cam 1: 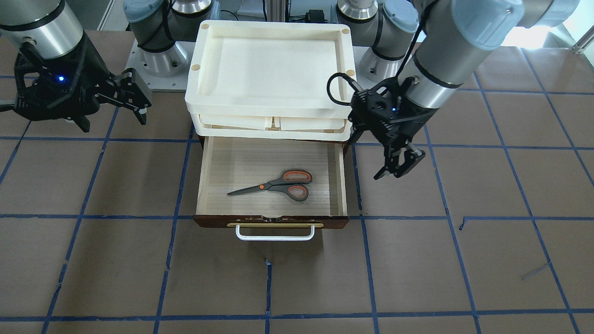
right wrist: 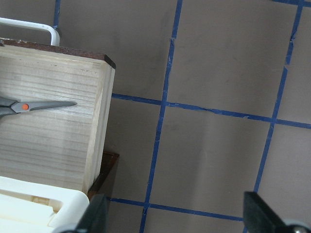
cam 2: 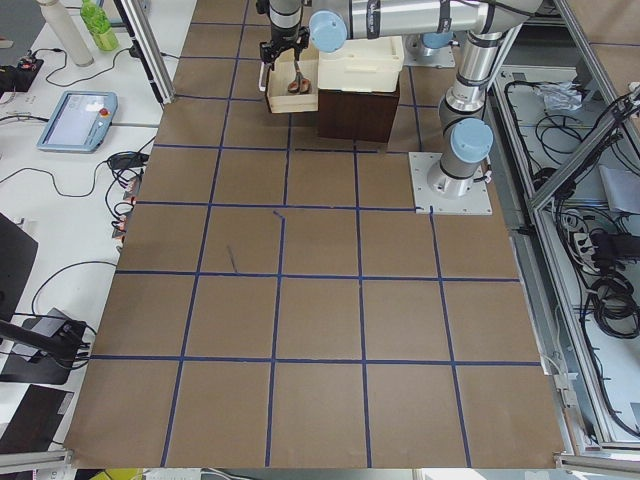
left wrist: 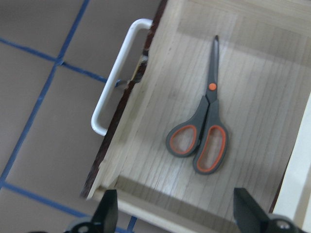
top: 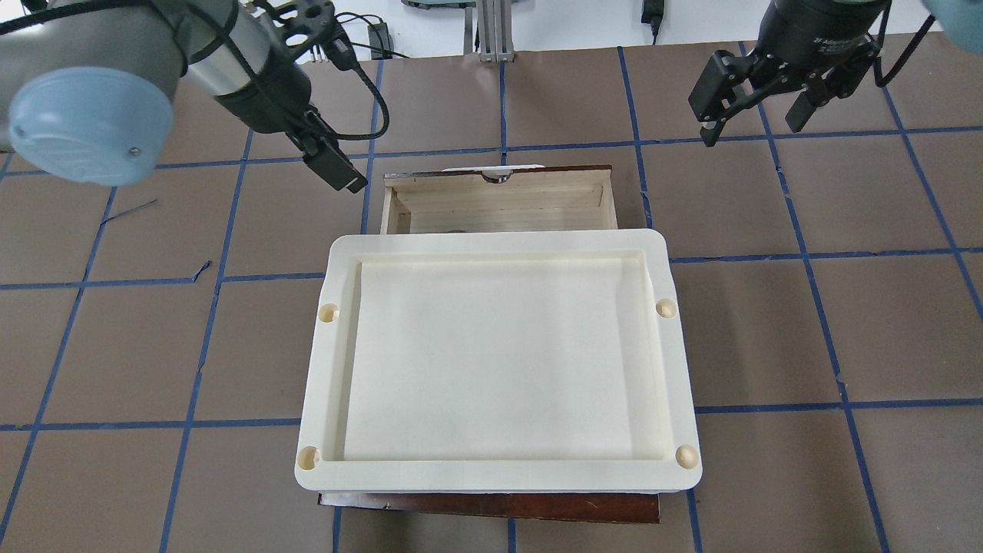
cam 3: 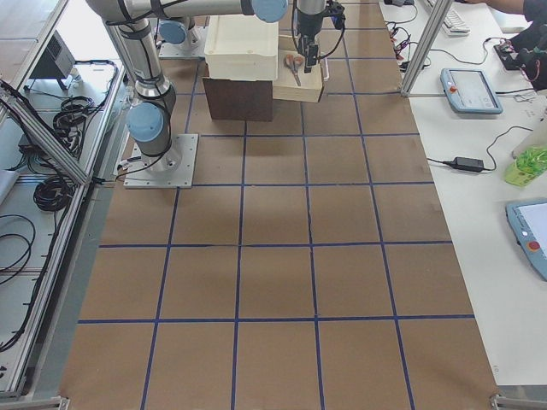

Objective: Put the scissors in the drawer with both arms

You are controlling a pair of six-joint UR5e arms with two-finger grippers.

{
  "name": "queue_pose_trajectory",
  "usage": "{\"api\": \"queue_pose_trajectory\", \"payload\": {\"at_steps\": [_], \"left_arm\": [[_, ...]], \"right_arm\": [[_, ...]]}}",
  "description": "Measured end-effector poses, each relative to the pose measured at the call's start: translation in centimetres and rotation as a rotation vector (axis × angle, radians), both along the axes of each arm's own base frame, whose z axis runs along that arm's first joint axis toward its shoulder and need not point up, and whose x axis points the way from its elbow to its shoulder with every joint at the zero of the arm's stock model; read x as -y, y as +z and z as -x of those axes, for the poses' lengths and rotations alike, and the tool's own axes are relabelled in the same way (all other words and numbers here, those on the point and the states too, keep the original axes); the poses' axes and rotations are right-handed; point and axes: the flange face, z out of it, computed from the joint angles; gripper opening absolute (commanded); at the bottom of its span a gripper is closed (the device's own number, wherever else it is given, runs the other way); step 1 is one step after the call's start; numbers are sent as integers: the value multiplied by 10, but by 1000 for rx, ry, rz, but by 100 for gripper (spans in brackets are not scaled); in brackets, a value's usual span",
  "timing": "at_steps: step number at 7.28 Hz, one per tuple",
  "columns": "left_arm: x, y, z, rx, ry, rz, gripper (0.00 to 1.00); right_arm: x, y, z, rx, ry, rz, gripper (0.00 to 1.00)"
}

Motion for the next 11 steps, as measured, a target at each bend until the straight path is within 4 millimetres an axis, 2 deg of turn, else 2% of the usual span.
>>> {"api": "queue_pose_trajectory", "payload": {"at_steps": [1, 3, 6, 8, 11], "left_arm": [[-5, 15, -20, 39, 97, -12, 90], [-15, 38, -34, 97, 301, -44, 95], [-29, 52, -34, 132, 681, -105, 99], [-42, 57, -31, 180, 855, -116, 100], [-56, 60, -32, 199, 930, -188, 100]], "right_arm": [[0, -1, 0, 0, -6, -2, 100], [1, -2, 0, 0, -9, -4, 100], [0, -2, 0, 1, -10, -6, 100], [0, -3, 0, 4, -8, -8, 100], [1, -4, -1, 6, -5, -10, 100]]}}
